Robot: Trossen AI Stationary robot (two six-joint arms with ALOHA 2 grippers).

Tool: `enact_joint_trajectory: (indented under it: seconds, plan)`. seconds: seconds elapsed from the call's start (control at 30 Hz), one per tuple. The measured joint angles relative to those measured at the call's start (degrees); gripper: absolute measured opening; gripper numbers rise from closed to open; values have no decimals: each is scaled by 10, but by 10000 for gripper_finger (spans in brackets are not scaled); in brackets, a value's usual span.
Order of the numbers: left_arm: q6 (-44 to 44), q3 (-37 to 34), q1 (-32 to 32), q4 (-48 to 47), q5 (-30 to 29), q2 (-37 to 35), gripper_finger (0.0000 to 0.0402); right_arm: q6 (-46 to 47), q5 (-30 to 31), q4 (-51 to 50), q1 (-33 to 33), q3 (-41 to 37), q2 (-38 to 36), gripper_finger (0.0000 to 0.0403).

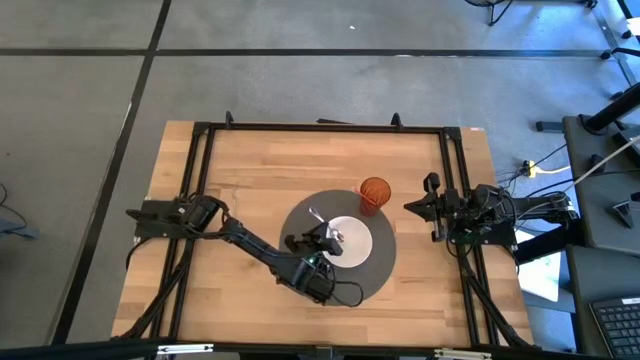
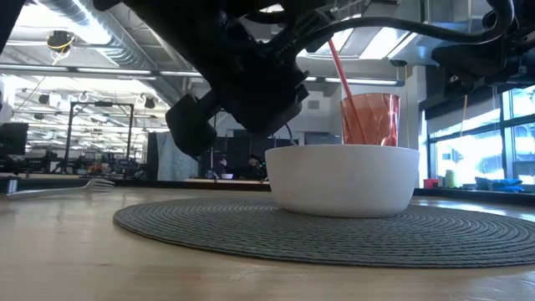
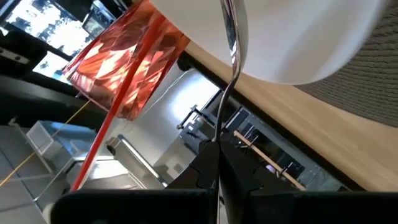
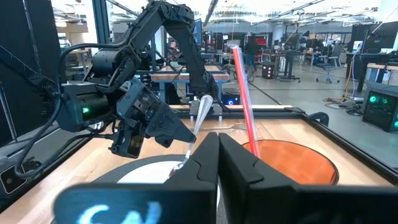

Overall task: Pick & Place Utensil
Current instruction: Put the silver spoon into the white bowl on the gray mat

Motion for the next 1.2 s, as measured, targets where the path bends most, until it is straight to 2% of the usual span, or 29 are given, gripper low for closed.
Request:
enact_joint_trajectory:
  seconds: [0.5, 0.73, 1.2]
  plan:
    - [37, 0, -2, 1, 36, 0, 2, 0, 0, -3, 0, 0, 0, 6]
    - [41, 0, -3, -2, 99, 0, 2, -1, 0, -8, 0, 0, 0, 6]
    - [-13, 0, -17, -2, 86, 0, 2, -1, 0, -8, 0, 0, 0, 6]
